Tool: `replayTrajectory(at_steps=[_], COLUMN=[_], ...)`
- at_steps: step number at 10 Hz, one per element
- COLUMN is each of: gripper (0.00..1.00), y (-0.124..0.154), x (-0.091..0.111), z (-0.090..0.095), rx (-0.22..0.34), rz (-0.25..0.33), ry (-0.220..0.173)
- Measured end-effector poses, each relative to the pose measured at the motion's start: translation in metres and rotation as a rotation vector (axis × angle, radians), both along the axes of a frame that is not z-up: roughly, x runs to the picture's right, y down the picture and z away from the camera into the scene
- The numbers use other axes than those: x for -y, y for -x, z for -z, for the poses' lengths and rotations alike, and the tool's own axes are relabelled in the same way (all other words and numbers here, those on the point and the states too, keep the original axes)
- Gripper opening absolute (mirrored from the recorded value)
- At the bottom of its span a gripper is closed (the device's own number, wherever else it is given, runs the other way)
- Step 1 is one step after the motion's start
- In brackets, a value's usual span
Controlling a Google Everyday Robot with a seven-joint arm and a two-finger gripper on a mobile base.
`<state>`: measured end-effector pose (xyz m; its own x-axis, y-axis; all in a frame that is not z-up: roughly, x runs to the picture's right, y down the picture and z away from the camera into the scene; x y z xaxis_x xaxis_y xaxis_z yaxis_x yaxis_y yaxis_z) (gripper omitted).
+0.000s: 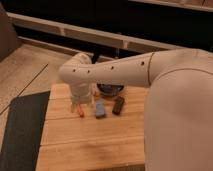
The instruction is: Place the eraser on the white sponge
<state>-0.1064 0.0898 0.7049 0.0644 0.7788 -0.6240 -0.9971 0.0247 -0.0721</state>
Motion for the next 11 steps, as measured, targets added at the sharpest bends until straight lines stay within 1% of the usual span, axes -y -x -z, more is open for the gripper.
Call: replayTrajectory(at_steps=[1, 2, 3, 4, 5, 8, 9, 10, 11], gripper=[0.65, 0.65, 0.65, 0.65, 0.65, 0.65, 0.65, 0.65, 0.65], y=[-0.002, -0.005, -0.014, -0.018, -0.021, -0.018, -0.029, -0.059, -0.074], x=[0.014, 0.046, 0.073, 0.09, 0.1, 0.096, 0.093, 0.092, 0.093], z=[-0.001, -0.001, 0.002, 0.005, 0.007, 0.006, -0.004, -0.024, -0.035], rx=[0.022, 0.078, 0.121, 0.148, 0.164, 0.167, 0.137, 0.075, 0.05], rz=[-0.016, -0.045, -0.075, -0.09, -0.099, -0.089, -0.078, -0.079, -0.096], ry=[-0.039, -0.131, -0.21, -0.259, -0.289, -0.281, -0.276, -0.27, -0.268])
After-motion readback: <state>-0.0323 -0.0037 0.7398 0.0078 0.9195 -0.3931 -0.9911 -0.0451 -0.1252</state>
